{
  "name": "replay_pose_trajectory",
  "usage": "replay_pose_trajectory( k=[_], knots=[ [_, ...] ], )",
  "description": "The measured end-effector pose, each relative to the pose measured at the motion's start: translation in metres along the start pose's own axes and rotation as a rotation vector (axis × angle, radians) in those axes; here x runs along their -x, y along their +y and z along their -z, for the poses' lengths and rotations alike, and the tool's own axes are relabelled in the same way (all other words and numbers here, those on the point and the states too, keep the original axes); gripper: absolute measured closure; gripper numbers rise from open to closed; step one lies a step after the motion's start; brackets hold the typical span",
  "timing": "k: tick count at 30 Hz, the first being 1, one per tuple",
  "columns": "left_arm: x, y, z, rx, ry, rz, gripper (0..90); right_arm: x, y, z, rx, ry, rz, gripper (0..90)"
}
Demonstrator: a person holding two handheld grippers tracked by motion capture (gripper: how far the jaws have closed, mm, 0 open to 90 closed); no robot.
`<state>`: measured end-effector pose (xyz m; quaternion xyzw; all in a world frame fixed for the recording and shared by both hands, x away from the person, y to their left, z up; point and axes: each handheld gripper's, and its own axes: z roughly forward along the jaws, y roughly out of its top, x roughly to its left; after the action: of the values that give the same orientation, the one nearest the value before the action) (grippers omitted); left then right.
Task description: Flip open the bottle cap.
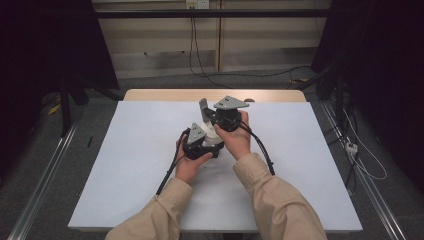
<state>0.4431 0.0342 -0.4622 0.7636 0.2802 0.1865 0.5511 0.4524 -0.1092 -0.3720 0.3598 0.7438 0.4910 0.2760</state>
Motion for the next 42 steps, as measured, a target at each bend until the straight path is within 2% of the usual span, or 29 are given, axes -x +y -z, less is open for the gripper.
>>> replay_pose_trajectory(
  k=[42],
  knots=[
    [-0.0010,0.0001,-0.0003,-0.001,0.000,0.018,18.6,-0.0007,-0.0001,-0.0099,-0.008,0.005,0.004,90.0]
  ],
)
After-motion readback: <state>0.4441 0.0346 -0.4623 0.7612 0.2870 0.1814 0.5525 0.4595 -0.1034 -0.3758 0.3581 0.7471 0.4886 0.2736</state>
